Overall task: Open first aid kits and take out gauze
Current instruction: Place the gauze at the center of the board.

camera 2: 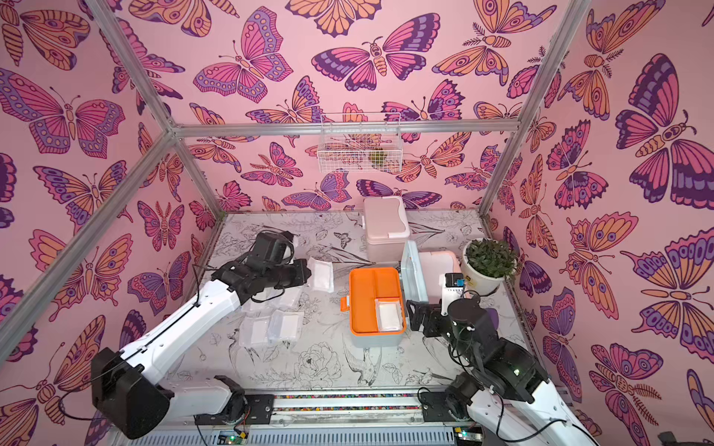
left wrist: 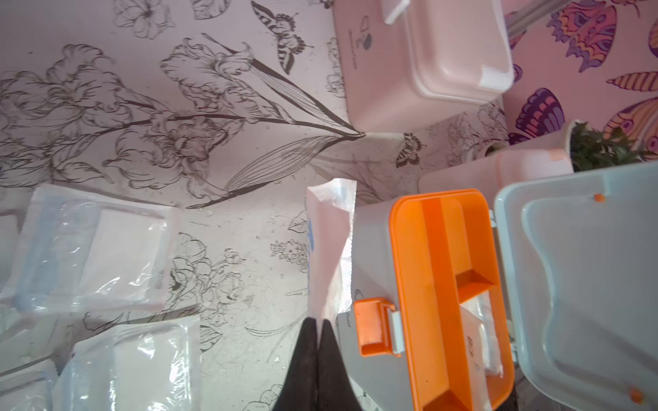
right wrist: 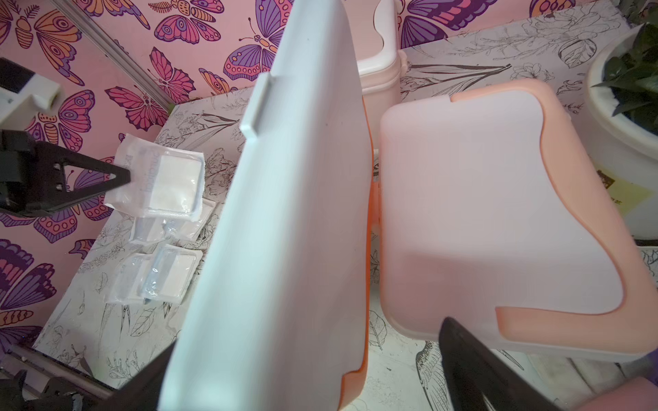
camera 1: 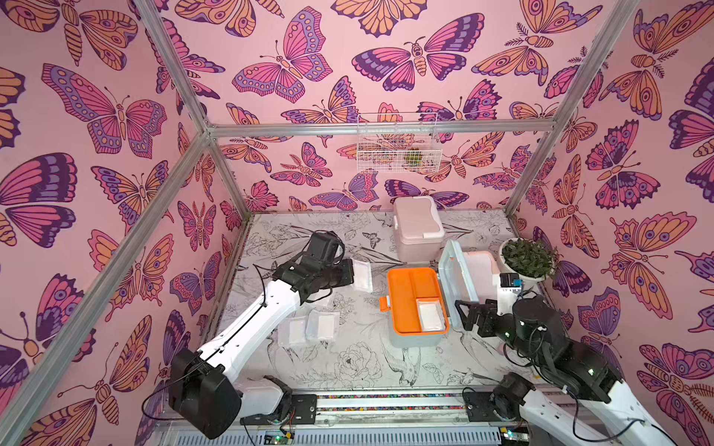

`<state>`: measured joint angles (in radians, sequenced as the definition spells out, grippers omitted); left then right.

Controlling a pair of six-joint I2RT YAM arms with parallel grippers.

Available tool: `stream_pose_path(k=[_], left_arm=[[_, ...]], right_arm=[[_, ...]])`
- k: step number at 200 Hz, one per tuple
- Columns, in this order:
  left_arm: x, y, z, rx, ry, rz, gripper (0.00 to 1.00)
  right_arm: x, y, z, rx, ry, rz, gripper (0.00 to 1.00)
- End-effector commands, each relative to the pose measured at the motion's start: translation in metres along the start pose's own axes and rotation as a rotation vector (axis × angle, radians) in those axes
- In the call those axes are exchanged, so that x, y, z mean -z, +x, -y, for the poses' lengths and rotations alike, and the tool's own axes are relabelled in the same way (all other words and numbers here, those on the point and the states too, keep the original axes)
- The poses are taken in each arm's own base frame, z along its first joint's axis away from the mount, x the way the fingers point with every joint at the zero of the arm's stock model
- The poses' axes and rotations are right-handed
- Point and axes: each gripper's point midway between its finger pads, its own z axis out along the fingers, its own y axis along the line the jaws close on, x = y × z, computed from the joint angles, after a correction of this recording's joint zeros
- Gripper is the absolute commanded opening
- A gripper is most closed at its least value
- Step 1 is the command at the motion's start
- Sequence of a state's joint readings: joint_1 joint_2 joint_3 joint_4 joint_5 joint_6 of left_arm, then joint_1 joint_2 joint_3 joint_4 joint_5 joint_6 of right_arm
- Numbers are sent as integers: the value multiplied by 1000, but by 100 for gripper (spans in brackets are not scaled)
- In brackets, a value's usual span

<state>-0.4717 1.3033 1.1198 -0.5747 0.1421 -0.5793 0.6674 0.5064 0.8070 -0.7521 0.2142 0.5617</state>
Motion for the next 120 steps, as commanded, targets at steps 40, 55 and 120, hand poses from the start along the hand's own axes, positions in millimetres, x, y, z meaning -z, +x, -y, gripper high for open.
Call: stream_pose_path(k=[40, 55, 120], left_arm=[[-59, 9, -44, 46, -41, -100, 0], [-74, 10, -48, 57, -41, -130, 0], [-109, 23, -71, 70, -97, -218, 0]], right_arm=[[-6, 4, 2, -2, 20, -17, 99], [-5, 4, 3, 0, 21, -15, 99], [-5, 4, 5, 9, 33, -18, 99]])
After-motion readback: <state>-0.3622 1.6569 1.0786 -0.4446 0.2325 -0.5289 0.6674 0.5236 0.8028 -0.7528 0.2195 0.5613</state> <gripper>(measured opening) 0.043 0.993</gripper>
